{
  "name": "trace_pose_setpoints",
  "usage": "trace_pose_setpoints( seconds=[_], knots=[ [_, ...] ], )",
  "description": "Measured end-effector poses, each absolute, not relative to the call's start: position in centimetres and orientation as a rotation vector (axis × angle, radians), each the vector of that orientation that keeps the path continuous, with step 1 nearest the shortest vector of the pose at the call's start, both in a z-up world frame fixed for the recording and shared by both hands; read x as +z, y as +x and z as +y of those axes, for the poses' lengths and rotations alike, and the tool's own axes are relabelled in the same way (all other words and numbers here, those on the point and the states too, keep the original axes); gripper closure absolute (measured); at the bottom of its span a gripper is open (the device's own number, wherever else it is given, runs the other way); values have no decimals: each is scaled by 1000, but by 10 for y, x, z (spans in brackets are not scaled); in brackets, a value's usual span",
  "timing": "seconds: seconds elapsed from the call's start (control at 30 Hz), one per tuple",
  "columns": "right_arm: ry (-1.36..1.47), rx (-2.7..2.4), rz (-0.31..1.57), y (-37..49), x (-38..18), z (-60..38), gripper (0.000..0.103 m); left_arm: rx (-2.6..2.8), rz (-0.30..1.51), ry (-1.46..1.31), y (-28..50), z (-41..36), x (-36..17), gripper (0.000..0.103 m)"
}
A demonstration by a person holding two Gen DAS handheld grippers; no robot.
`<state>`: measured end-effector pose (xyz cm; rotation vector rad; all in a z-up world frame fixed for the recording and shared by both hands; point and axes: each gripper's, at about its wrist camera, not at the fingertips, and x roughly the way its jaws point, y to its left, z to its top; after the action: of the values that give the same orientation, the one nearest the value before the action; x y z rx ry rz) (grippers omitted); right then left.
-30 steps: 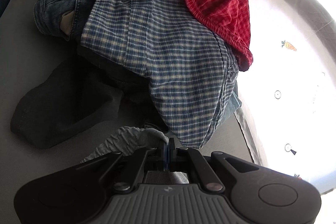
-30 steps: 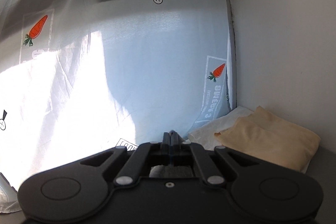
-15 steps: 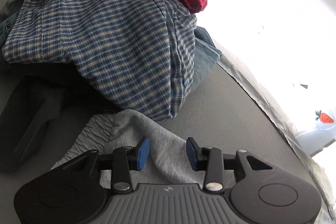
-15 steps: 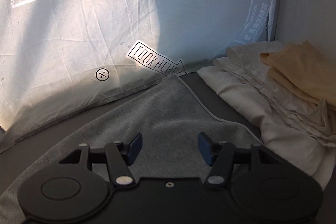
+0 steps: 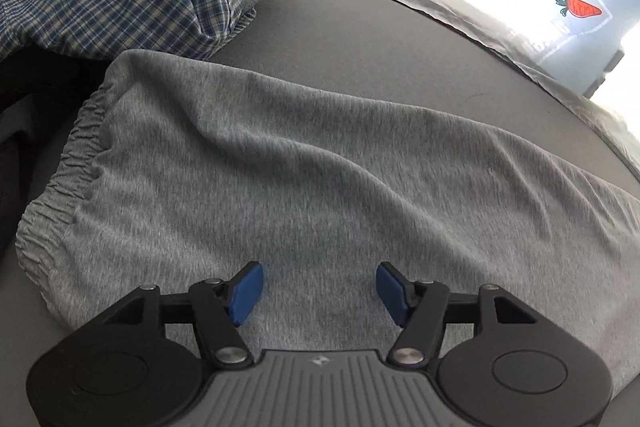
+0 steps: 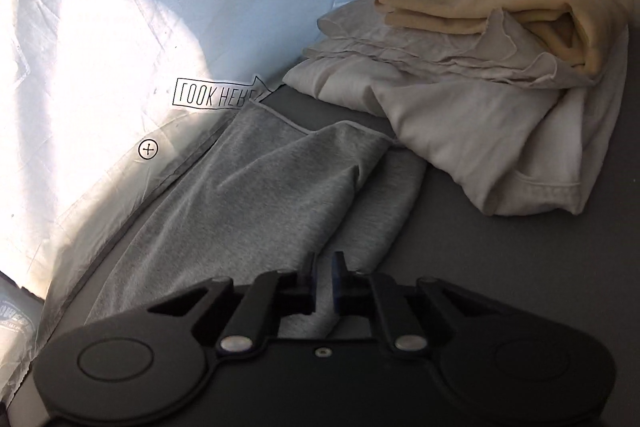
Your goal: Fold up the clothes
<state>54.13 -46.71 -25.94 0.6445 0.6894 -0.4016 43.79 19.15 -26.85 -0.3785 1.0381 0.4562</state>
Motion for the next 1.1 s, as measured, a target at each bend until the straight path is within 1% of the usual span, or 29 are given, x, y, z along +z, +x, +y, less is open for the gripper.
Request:
trace_pose_setpoints(
  seconds=[0.03, 0.07, 0.1, 0.13, 0.27, 0.33, 0.4, 0.47, 0.73, 0.9, 1.0, 1.03, 1.07, 1.1],
  knots=[
    [662, -408, 686, 544, -262, -471, 91, 453, 1056, -355, 442, 189, -269, 31],
    [676, -420, 678, 547, -263, -475, 84, 450, 1073, -331, 447, 186, -270, 29],
    [685, -435, 667, 550, -265, -479, 83, 446, 1085, -308, 451, 182, -272, 25],
    [695, -450, 656, 553, -266, -484, 82, 442, 1093, -285, 453, 179, -274, 21],
    [725, -507, 618, 566, -270, -501, 82, 466, 1096, -295, 457, 175, -277, 13],
    [710, -511, 613, 573, -270, -504, 82, 487, 1115, -310, 463, 175, -279, 7],
    [682, -504, 614, 579, -270, -505, 85, 491, 1134, -305, 470, 172, -282, 0],
    [633, -486, 630, 584, -268, -501, 100, 497, 1143, -309, 474, 172, -283, 0],
    [434, -582, 584, 571, -234, -509, 102, 476, 1169, -305, 478, 173, -283, 0],
    [454, -640, 587, 571, -238, -526, 102, 461, 1193, -303, 484, 176, -284, 0],
    [436, -646, 645, 579, -247, -521, 101, 455, 1189, -298, 485, 175, -284, 0],
    [435, -641, 651, 578, -247, -518, 96, 454, 1186, -296, 485, 176, -283, 0],
    [444, -628, 645, 574, -244, -514, 84, 453, 1182, -295, 485, 176, -282, 0],
    [473, -611, 633, 568, -242, -510, 76, 454, 1178, -294, 484, 175, -282, 0]
  ],
)
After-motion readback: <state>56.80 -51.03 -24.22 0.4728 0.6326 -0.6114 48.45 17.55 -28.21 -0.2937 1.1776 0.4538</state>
